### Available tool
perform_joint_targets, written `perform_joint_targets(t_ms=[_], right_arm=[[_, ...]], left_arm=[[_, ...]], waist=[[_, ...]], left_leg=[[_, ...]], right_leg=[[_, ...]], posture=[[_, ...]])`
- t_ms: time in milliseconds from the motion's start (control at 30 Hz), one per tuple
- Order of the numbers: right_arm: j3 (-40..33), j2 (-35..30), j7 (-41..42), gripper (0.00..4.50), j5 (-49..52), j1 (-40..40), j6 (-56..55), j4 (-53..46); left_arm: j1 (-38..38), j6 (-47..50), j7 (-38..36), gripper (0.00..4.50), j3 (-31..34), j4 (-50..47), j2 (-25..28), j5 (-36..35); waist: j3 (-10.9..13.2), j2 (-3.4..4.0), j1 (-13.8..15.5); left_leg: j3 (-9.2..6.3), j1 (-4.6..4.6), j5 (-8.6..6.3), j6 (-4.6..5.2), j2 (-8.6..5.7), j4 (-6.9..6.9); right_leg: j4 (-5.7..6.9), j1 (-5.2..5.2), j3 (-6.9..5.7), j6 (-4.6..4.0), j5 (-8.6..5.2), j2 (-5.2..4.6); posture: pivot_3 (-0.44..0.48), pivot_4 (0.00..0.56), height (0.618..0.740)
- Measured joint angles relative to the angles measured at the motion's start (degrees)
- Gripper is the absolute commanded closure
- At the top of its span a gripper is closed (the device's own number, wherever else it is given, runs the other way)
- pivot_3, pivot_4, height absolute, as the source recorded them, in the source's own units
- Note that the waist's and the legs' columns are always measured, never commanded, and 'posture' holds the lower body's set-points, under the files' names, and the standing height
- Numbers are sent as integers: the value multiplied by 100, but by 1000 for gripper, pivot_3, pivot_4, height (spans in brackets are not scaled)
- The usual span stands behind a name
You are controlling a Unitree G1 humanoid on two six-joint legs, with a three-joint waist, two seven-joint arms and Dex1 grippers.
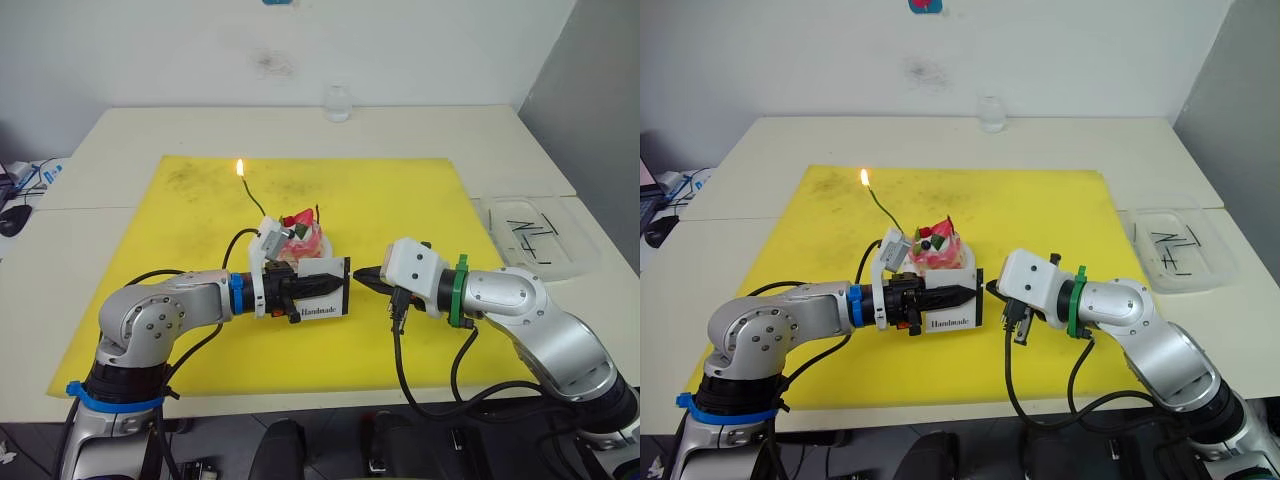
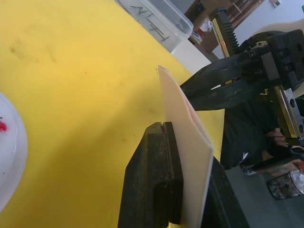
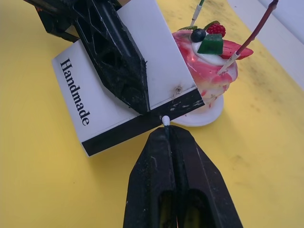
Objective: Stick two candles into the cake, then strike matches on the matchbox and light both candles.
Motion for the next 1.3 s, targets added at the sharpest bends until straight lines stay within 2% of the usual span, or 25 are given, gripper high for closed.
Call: perform_joint_targets(t_ms=[333, 600, 733, 867, 1033, 1300], right_arm=[[191, 60, 5, 4485, -249, -84, -70, 135], [229, 342, -96, 4485, -430, -134, -123, 335], [-87, 295, -450, 4485, -694, -229, -165, 705], [-573, 140, -525, 4485, -696, -223, -158, 703], [-673, 308, -563, 4485, -630, -239, -97, 567], [-339, 879, -611, 4485, -659, -1206, -129, 868]], left_arm=[[0, -2, 21, 4500, -22, 2, -25, 78], [-2, 16, 20, 4500, 87, -16, 0, 90], [120, 275, -163, 4500, 142, -513, 237, -419], [608, 403, -191, 4500, 563, -552, 839, -551], [726, 377, -134, 4500, 661, -559, 893, -580], [950, 235, -83, 4500, 678, -525, 889, -520]], waist=[[0, 0, -1], [0, 0, -3], [0, 0, -1], [0, 0, -23], [0, 0, -6], [0, 0, -15]], left_leg=[[-1, 0, 0, 0, 0, 0], [-5, 0, 0, 0, 0, 0], [-4, 0, 0, -1, 2, 0], [-7, 1, 0, -1, 3, -3], [-7, 1, 0, -1, 3, -1], [-9, 1, 0, -1, 4, -2]], right_leg=[[0, 0, -1, 0, 0, 0], [1, 0, 0, 0, 0, 0], [2, -1, 4, 0, 0, -7], [2, -5, 3, -1, -1, -4], [3, -4, 0, -1, -1, -4], [4, -5, 1, -2, 0, -3]], posture=[[0, 150, 740], [0, 150, 740], [0, 150, 740], [0, 150, 740], [0, 150, 740], [0, 150, 740]])
